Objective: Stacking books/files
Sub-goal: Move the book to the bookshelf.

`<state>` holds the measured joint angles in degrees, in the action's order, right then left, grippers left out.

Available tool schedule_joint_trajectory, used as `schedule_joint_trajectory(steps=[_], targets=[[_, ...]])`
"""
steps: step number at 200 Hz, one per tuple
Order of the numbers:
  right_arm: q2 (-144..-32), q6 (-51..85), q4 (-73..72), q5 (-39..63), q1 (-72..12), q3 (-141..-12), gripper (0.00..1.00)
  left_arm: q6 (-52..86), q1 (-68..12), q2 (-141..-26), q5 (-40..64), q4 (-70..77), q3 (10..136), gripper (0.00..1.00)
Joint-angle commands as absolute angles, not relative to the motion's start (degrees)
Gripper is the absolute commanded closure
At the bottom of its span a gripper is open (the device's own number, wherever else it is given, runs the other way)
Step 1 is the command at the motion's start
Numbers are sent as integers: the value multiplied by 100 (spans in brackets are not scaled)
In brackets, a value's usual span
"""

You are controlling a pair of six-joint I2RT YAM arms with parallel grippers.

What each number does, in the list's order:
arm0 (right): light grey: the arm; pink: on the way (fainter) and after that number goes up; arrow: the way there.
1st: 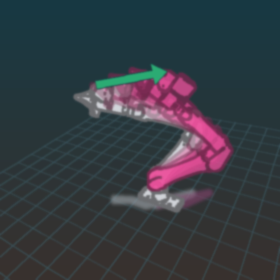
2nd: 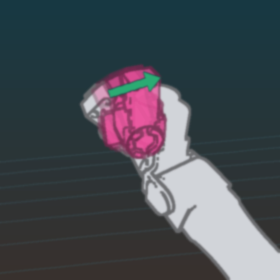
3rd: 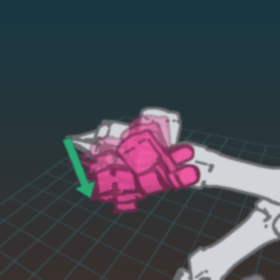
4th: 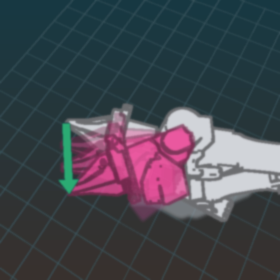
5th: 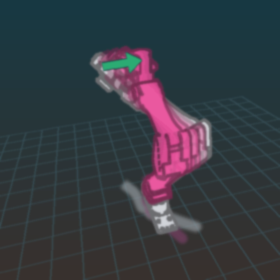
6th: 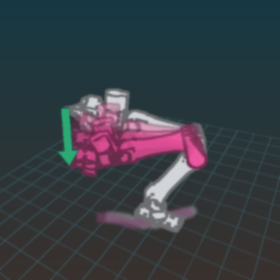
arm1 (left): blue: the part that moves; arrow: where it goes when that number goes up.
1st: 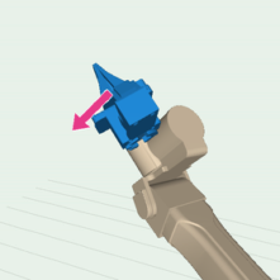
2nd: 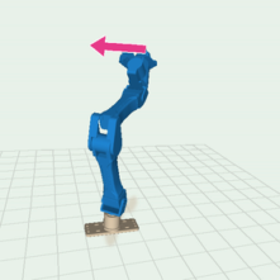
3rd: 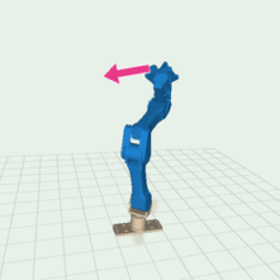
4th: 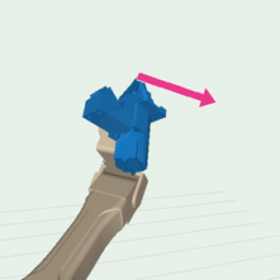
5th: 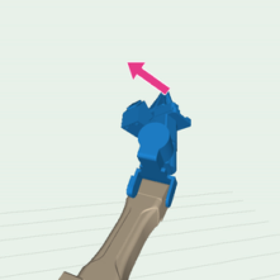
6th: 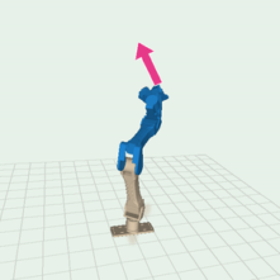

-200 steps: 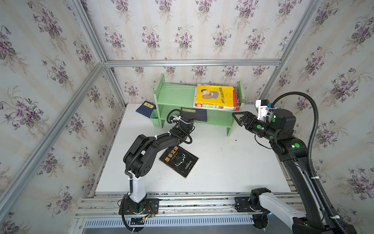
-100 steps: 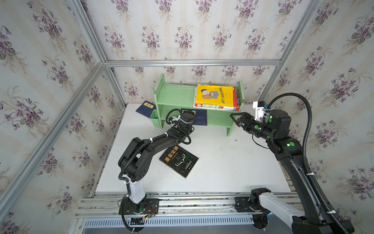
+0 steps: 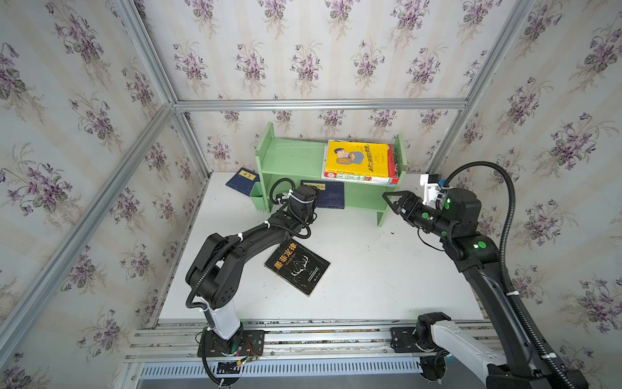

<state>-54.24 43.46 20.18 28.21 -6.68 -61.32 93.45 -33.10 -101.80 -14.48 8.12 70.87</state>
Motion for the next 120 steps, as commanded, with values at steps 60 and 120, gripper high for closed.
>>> schedule_joint_trajectory(steps=[60, 120], targets=[[-5282, 4447, 1915, 2536, -668, -5934, 18, 9052, -3237, -10451, -866, 587, 7573, 3], [-5335, 4456, 1943, 2461, -669, -5899, 19, 9105, -3241, -10504, -730, 558, 7646, 3]])
